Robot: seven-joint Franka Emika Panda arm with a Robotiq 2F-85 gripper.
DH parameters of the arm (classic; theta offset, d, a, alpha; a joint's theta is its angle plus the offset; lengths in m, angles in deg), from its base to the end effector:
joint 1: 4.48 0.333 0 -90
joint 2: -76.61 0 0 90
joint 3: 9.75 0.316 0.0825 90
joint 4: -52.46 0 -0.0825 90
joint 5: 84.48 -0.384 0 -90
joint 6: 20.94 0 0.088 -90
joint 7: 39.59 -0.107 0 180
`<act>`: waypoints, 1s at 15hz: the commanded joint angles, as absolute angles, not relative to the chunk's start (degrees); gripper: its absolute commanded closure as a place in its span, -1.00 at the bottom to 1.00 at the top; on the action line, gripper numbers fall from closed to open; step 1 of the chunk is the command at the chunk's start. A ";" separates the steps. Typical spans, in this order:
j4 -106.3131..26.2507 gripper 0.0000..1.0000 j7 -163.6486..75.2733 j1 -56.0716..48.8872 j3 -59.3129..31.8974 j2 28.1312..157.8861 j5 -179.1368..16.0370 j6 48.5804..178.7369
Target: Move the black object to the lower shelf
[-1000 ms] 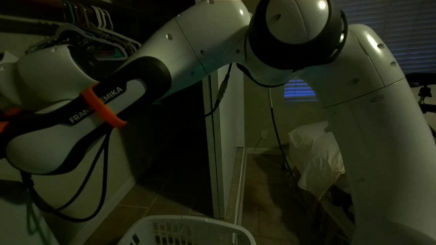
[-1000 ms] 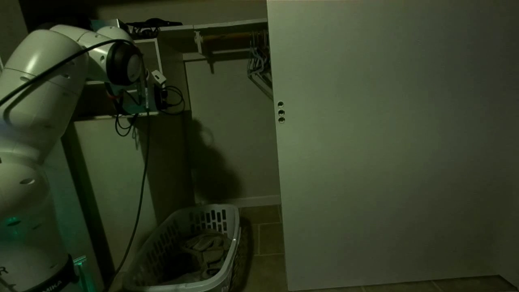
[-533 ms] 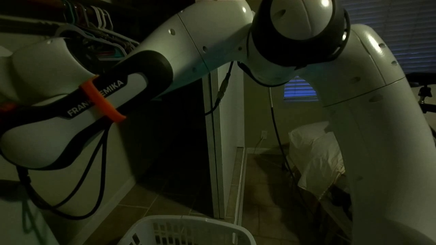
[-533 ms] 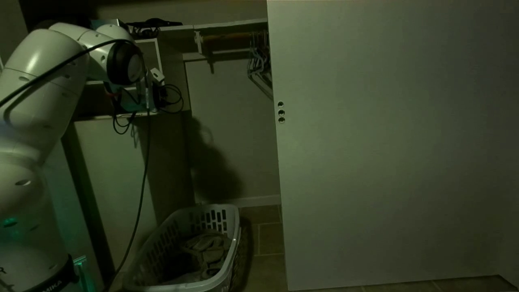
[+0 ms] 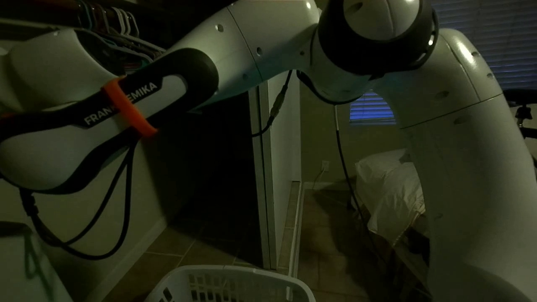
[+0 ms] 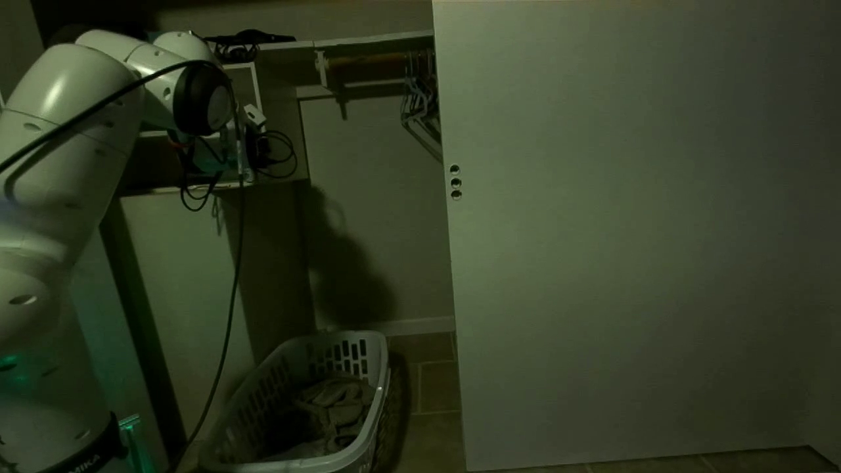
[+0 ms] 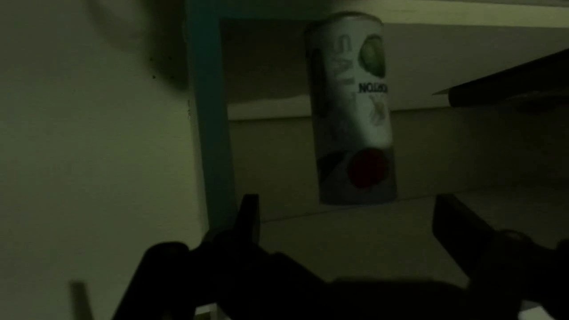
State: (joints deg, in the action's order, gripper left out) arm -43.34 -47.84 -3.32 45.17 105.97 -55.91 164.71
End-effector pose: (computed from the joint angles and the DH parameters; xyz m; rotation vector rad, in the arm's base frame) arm 0.4596 0.5101 0.5679 -1.8275 -0.9975 -1.3016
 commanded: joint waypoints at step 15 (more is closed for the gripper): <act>-46.12 -1.00 -41.47 -26.95 73.11 102.74 -56.94 137.44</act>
